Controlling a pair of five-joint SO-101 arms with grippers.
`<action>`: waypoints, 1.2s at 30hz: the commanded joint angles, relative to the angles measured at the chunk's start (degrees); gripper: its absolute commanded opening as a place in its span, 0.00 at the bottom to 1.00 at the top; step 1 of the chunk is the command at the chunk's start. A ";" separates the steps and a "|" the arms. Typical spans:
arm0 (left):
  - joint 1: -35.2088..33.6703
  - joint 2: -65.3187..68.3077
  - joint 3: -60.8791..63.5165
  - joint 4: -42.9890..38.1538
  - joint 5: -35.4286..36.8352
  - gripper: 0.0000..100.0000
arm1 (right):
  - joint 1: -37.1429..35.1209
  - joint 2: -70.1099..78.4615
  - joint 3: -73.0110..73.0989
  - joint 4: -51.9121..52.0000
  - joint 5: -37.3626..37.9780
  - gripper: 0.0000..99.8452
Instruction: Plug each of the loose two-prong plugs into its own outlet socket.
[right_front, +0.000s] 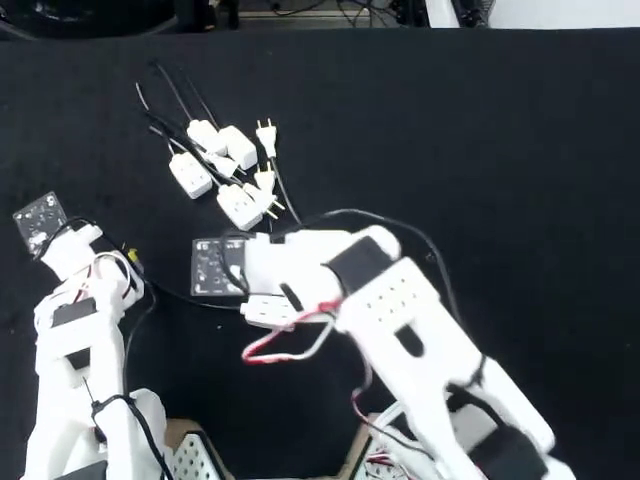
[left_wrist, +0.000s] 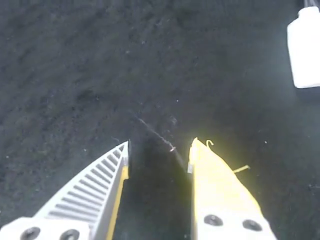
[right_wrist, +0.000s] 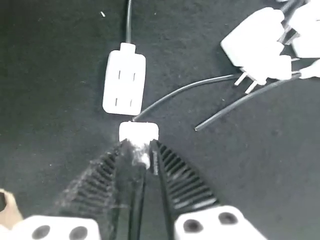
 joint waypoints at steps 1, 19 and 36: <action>0.84 -1.23 -0.66 -0.79 0.53 0.20 | -0.62 5.32 -5.85 0.26 1.49 0.01; 0.75 -1.23 -0.75 -0.79 0.53 0.20 | -4.57 13.41 -12.00 5.19 -14.33 0.01; 1.01 -1.23 -0.66 -0.79 0.53 0.20 | -4.31 15.69 -10.68 0.09 -14.07 0.01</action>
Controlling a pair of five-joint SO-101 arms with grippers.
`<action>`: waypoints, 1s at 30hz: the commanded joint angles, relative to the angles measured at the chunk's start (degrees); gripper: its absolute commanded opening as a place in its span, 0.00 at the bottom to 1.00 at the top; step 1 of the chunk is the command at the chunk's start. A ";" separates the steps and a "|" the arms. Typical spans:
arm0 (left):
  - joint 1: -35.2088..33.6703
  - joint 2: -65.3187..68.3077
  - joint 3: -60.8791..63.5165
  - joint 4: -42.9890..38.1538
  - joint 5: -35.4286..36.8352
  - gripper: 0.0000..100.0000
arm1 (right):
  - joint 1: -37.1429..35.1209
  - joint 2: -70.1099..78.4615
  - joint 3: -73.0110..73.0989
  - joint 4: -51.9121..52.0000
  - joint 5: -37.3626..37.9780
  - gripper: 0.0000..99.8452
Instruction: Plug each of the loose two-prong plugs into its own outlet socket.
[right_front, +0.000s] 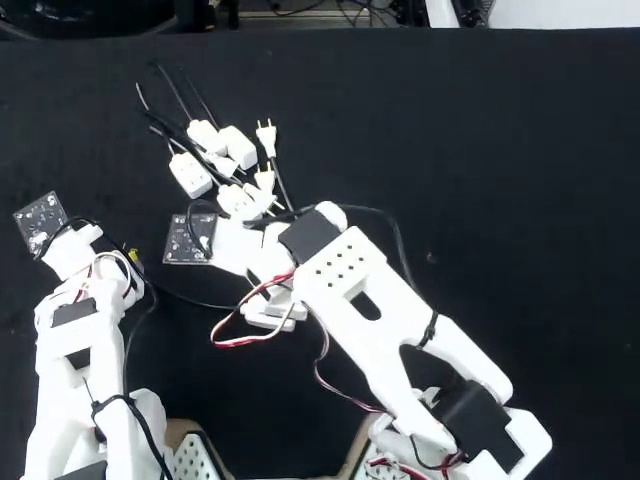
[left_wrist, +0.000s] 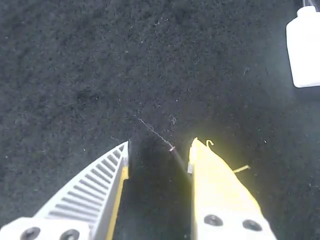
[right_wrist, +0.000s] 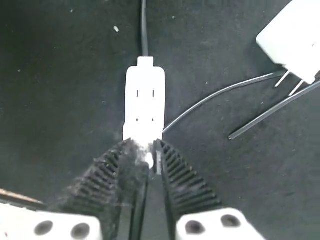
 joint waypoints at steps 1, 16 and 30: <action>0.75 -1.23 -0.66 -0.79 0.53 0.20 | -0.70 2.15 -1.89 -2.11 0.79 0.01; 0.75 -1.23 -0.66 -0.79 0.53 0.20 | 3.25 5.49 -1.98 -2.37 4.48 0.01; 0.75 -1.23 -0.75 -0.79 0.53 0.20 | 1.85 5.49 -1.36 -2.02 1.67 0.01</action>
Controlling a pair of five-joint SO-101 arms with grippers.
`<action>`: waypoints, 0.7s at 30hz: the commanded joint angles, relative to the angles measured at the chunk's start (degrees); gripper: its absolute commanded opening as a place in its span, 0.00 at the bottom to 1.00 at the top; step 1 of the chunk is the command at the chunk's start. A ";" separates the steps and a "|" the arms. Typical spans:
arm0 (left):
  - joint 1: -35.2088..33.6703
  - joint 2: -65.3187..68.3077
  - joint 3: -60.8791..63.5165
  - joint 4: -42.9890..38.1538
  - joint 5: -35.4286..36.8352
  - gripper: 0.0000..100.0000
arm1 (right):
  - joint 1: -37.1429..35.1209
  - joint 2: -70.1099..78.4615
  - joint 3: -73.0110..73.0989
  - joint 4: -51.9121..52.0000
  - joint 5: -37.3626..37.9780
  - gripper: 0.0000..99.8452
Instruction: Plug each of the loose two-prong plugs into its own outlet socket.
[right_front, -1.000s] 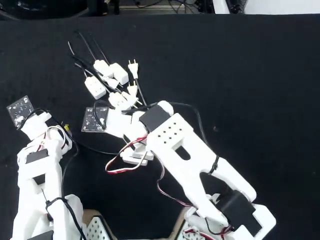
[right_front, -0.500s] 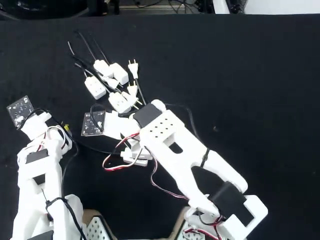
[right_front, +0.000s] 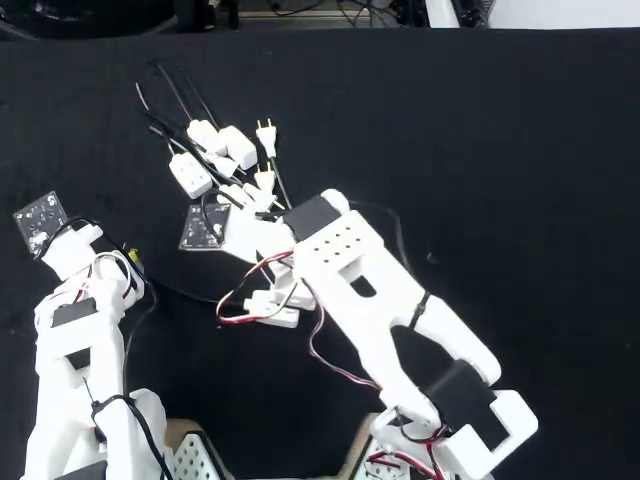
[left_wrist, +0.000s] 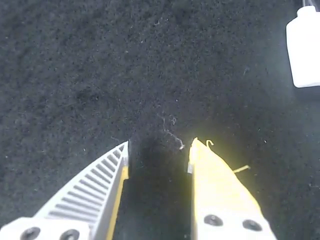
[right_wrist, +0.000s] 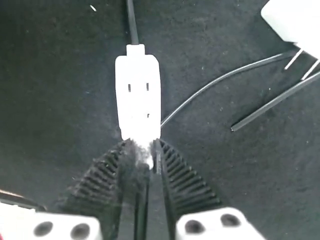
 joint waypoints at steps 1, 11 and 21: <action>0.75 -1.23 -0.75 -0.79 0.53 0.20 | -2.90 -0.13 -1.19 -0.62 -0.62 0.01; 0.66 -1.23 -0.66 -0.79 0.53 0.20 | -2.46 -0.13 1.36 -1.05 -0.53 0.01; 0.75 -1.23 -0.66 -0.79 0.53 0.20 | -0.09 -0.13 6.02 -5.10 -0.44 0.01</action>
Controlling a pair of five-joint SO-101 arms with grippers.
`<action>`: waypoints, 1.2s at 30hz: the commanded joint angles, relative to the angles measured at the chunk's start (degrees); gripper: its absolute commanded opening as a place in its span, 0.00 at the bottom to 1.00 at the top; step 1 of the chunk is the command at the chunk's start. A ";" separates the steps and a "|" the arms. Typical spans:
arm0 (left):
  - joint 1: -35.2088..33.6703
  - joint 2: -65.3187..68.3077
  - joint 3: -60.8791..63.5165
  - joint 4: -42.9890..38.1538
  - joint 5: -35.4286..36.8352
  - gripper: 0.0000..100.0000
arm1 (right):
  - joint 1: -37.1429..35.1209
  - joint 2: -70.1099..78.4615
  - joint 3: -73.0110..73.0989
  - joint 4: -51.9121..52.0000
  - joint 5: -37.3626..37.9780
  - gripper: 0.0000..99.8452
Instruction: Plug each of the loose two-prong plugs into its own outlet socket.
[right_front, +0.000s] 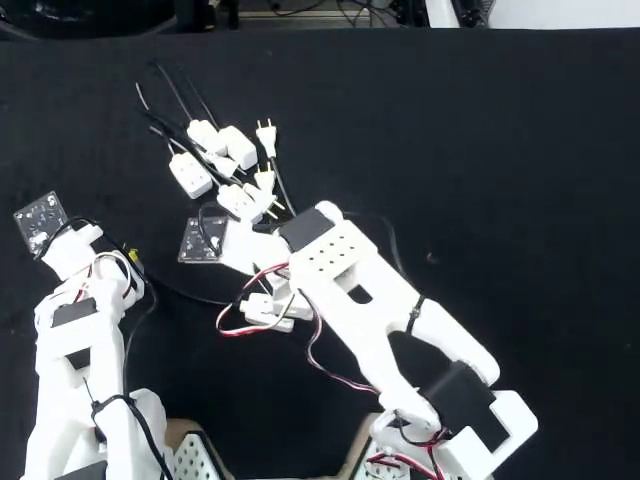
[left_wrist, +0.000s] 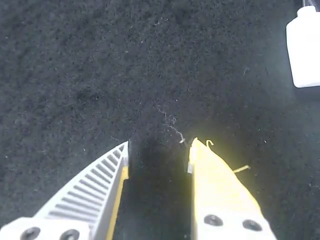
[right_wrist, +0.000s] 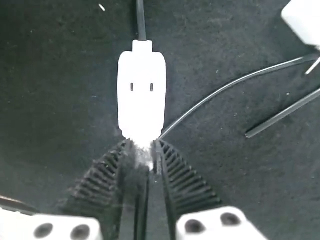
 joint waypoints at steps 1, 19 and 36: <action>0.75 -1.23 -0.66 -0.79 0.53 0.20 | 0.97 -0.13 0.48 -0.97 -0.26 0.01; 0.48 -1.23 -0.66 -0.79 0.53 0.20 | -3.69 -0.13 -1.27 -0.62 -1.67 0.07; -5.85 -1.93 -1.19 -0.70 1.32 0.20 | -3.87 -0.22 -11.38 4.13 -6.15 0.33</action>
